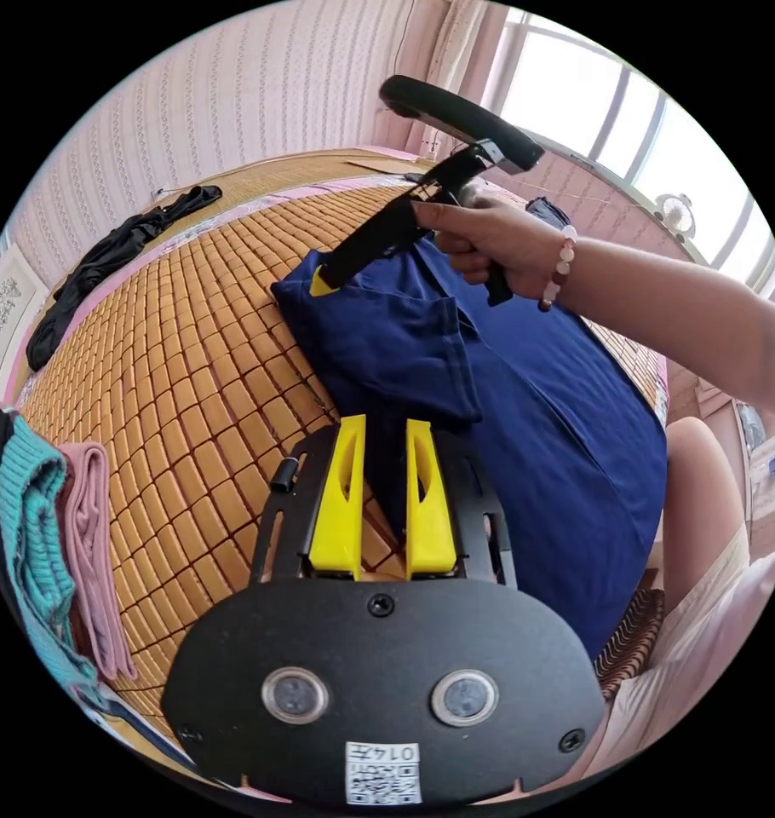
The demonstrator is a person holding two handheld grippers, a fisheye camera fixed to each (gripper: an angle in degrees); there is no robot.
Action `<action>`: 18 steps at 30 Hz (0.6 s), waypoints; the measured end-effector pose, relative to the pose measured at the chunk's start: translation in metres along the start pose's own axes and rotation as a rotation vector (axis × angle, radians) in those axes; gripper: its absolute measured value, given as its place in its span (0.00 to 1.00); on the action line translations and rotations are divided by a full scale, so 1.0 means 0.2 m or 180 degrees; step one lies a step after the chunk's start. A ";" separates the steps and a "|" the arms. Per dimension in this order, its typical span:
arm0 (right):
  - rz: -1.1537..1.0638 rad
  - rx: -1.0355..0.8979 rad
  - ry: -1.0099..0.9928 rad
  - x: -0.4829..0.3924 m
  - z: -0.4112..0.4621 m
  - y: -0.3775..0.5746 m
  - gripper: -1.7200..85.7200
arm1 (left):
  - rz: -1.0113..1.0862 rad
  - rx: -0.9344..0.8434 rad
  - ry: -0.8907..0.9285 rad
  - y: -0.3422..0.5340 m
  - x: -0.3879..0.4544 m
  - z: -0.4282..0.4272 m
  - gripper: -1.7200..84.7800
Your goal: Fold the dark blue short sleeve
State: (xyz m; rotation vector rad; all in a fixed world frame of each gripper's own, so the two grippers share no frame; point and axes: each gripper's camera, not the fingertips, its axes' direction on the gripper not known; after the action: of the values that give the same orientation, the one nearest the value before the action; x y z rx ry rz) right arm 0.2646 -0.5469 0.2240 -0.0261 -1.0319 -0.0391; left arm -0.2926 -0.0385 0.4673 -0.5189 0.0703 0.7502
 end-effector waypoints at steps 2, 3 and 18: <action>0.0069 -0.0011 -0.0152 0.04 0.02 -0.02 0.11 | -0.0001 -0.0032 0.0036 -0.03 0.00 0.02 0.10; 0.0062 0.0057 -0.0251 0.05 0.00 -0.02 0.08 | -0.0019 -0.0025 0.0047 -0.04 -0.01 0.02 0.09; -0.0134 -0.0015 -0.0253 0.05 -0.05 -0.03 0.04 | -0.0580 0.0003 -0.0030 -0.02 -0.08 -0.12 0.07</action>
State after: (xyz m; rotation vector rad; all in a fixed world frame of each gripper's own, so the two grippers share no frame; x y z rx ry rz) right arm 0.2779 -0.5526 0.2268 -0.0102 -1.1117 -0.0794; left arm -0.2994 -0.0615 0.4524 -0.5135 0.0144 0.5745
